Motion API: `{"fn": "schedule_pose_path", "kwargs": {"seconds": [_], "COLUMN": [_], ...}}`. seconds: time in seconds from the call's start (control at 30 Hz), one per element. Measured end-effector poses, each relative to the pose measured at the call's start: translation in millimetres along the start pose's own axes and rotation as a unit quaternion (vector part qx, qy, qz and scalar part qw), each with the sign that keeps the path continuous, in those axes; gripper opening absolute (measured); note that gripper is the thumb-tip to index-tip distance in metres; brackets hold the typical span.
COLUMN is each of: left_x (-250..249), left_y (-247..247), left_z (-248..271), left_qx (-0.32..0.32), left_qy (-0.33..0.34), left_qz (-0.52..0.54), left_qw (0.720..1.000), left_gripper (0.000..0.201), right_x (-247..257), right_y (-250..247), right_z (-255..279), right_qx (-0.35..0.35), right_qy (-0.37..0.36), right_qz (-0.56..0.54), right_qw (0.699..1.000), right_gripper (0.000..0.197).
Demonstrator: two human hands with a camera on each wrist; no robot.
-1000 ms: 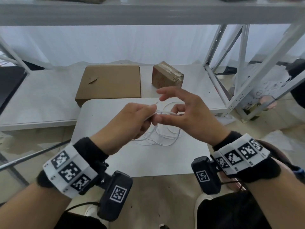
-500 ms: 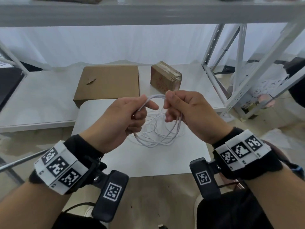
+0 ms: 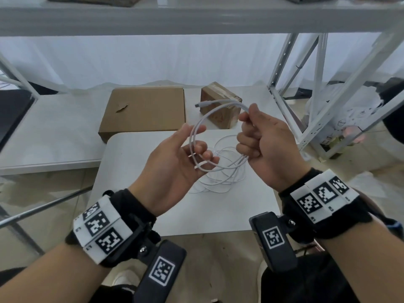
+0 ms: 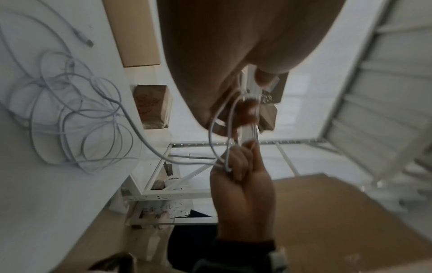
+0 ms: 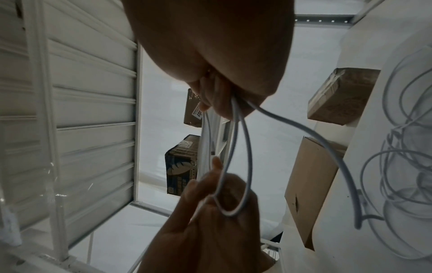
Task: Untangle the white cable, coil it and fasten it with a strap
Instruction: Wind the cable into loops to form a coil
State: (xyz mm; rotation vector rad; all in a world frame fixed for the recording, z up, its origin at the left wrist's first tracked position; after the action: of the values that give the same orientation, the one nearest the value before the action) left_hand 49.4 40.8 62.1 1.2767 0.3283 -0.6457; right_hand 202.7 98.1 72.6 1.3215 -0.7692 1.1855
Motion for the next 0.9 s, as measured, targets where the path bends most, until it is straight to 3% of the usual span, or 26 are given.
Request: {"fn": "schedule_pose_path", "kwargs": {"seconds": [0.17, 0.33, 0.53, 0.67, 0.9], "left_x": [-4, -9, -12, -20, -28], "left_y": [-3, -6, -6, -1, -1], "left_z": [-3, -4, -3, -3, -2], "left_qx": [-0.074, -0.108, -0.087, -0.042, -0.019], "left_qy": [0.1, 0.111, 0.083, 0.101, 0.122], "left_qz": [-0.053, -0.088, -0.098, -0.097, -0.089], "left_qw": [0.991, 0.984, 0.988, 0.989, 0.988], "left_gripper": [0.023, 0.041, 0.033, 0.037, 0.034], "right_x": [-10, -8, -6, -5, -2], "right_y": [14, 16, 18, 21, 17], "right_z": [8, 7, 9, 11, 14], "right_qx": [0.066, 0.072, 0.089, 0.115, 0.119], "right_qy": [0.012, 0.01, 0.01, 0.015, 0.027], "right_qz": [0.045, 0.055, 0.067, 0.081, 0.107], "right_qw": [0.997, 0.996, 0.994, 0.99, 0.987], "right_gripper": [0.034, 0.031, 0.031, 0.032, 0.033]}}
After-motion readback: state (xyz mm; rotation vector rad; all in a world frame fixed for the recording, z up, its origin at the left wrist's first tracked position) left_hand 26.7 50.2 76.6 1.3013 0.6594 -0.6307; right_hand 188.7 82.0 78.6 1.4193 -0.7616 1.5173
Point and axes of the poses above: each hand's wrist, its own z-axis away from the middle knuckle, its own y-axis out of the palm, x = y × z, the point moved 5 cm from there along -z, towards the middle knuckle, and after that the axes turned 12 degrees about z, right-handed, at the moved point
